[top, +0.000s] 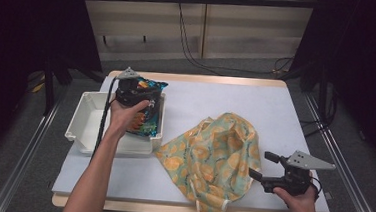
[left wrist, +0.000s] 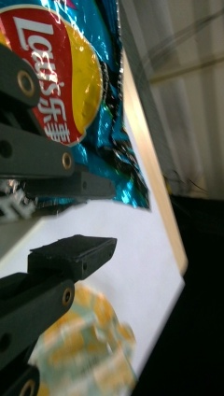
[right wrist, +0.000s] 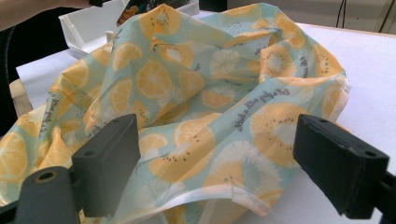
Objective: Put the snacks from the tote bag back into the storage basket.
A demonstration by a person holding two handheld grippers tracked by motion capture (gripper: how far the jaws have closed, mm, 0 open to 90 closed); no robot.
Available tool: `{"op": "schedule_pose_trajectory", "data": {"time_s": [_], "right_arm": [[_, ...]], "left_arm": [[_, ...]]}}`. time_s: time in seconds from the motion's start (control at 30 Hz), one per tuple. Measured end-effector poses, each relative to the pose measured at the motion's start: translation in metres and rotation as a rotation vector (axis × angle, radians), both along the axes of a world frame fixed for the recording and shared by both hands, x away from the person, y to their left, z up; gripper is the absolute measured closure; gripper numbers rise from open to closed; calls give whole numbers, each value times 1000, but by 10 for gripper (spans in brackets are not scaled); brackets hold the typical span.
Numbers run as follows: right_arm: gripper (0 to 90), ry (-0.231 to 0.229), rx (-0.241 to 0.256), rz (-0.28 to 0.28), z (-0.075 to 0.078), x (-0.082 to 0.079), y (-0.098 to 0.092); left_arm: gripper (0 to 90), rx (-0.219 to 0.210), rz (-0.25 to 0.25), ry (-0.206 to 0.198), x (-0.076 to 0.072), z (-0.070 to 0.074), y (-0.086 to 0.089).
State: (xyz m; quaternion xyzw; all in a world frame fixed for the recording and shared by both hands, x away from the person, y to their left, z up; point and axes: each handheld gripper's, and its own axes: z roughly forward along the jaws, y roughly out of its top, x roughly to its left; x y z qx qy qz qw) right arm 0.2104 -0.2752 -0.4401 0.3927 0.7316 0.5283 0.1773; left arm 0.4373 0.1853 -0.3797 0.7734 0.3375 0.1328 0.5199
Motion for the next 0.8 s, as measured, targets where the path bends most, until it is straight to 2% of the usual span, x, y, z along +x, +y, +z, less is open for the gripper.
{"op": "schedule_pose_trajectory", "data": {"time_s": [0.07,0.1,0.13,0.17,0.2,0.23,0.27,0.3,0.33,0.37,0.4,0.47,0.5,0.57,0.63,0.67,0.73,0.8], "right_arm": [[144,-1,2,-5,0,0,-1],[144,-1,1,-5,0,0,-2],[144,-1,0,-6,0,0,-2],[144,-1,0,-6,0,0,-2],[144,-3,0,-7,0,0,-2],[144,-2,1,-8,1,-1,-2],[144,-2,1,-8,1,-1,-2],[144,-5,3,-9,2,-1,-1],[144,-5,3,-9,2,-1,-1],[144,-2,2,-11,1,-1,-2],[144,-3,0,-11,1,0,-2],[144,-3,0,-8,1,0,-2],[144,-3,0,-7,1,0,-1],[143,-1,1,-8,0,0,-1],[144,1,-5,-2,0,1,0],[144,1,-5,-2,0,1,0],[144,1,-3,-3,0,1,2],[144,2,-2,-3,0,1,2]], "left_arm": [[818,-2,-28,1,-7,1,6],[886,-2,-37,10,-11,1,10],[900,8,-49,18,-15,0,14],[900,8,-49,18,-15,0,14],[900,25,-56,32,-19,-2,16],[900,62,-73,52,-27,-8,22],[900,62,-73,52,-27,-8,22],[900,90,-77,65,-36,-17,27],[900,90,-77,65,-36,-17,27],[900,119,-73,93,-43,-27,34],[900,125,-73,106,-46,-32,37],[900,171,-72,128,-52,-42,42],[900,190,-68,141,-53,-46,45],[900,201,-68,163,-55,-53,49],[900,240,-63,180,-54,-60,50],[900,240,-63,180,-54,-60,50],[900,253,-76,207,-49,-69,49],[900,254,-73,205,-48,-70,48]]}}
